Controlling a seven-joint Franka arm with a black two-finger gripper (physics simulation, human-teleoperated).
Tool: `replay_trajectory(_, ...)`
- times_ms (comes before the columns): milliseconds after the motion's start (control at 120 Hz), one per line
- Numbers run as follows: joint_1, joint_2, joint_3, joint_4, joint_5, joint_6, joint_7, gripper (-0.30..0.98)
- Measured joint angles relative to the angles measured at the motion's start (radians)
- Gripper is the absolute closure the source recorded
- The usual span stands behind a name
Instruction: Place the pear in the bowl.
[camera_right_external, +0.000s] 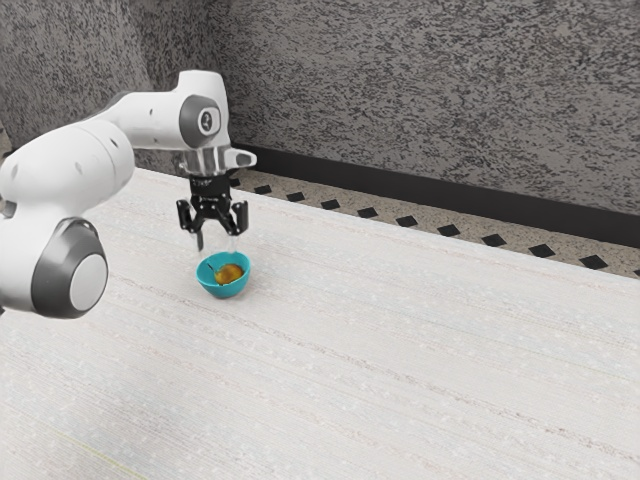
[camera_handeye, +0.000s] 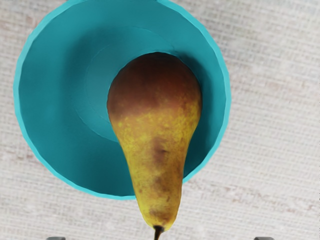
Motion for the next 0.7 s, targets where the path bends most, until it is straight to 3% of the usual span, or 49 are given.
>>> replay_trajectory(175, 0.000, -0.075, -0.014, 0.003, -0.001, -0.043, 0.002, 0.10)
replay_trajectory(267, -0.035, -0.234, -0.025, -0.032, 0.029, -0.069, 0.002, 0.06)
replay_trajectory(417, -0.081, -0.721, -0.106, -0.493, 0.112, -0.029, 0.014, 0.03)
replay_trajectory(500, -0.084, -0.908, -0.166, -0.684, 0.140, 0.010, 0.022, 0.02)
replay_trajectory(700, -0.085, -0.972, -0.286, -0.754, 0.162, 0.048, 0.000, 0.01)
